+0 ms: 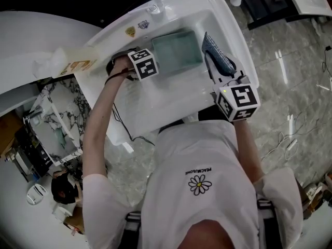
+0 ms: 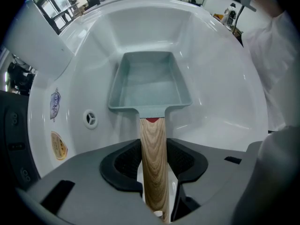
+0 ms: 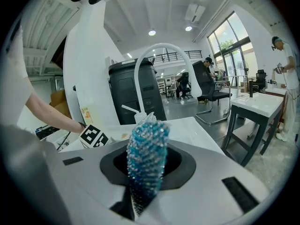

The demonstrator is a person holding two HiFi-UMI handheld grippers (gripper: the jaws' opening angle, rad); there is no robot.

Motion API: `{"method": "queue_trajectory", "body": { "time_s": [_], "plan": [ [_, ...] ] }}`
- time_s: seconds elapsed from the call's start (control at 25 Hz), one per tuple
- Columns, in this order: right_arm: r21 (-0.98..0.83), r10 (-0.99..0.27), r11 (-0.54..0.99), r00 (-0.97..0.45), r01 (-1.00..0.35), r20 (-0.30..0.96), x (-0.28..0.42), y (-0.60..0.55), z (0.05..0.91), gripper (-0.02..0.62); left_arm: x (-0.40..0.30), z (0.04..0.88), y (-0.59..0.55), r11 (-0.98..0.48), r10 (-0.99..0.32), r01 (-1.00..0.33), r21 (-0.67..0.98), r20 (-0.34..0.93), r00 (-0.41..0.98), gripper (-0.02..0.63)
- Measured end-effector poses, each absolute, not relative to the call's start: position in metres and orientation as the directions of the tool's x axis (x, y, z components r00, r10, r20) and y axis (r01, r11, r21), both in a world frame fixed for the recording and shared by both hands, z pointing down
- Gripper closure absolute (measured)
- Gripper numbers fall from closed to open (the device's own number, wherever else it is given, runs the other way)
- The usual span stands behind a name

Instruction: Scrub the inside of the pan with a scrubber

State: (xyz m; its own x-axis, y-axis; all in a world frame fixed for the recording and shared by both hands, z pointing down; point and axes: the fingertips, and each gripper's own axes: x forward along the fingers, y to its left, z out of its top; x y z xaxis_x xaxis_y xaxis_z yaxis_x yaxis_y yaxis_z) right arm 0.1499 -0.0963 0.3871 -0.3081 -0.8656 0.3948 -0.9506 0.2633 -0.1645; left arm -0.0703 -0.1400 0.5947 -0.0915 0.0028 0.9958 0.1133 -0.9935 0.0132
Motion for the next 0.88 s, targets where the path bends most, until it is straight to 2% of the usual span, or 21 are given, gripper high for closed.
{"method": "queue_trajectory", "body": {
  "time_s": [0.56,0.88],
  "plan": [
    [-0.183,-0.81,0.309,-0.359,-0.933,0.464,0.159,-0.098,0.384,0.54,-0.067,0.568,-0.127,-0.996,-0.057,0.076,-0.048,0.99,-0.127,0.439],
    [-0.22,-0.612,0.44,-0.47,-0.871,0.636,0.145,-0.126,0.42,0.54,-0.071,0.573,-0.118,-0.996,-0.075,0.064,-0.066,0.987,-0.14,0.439]
  ]
}}
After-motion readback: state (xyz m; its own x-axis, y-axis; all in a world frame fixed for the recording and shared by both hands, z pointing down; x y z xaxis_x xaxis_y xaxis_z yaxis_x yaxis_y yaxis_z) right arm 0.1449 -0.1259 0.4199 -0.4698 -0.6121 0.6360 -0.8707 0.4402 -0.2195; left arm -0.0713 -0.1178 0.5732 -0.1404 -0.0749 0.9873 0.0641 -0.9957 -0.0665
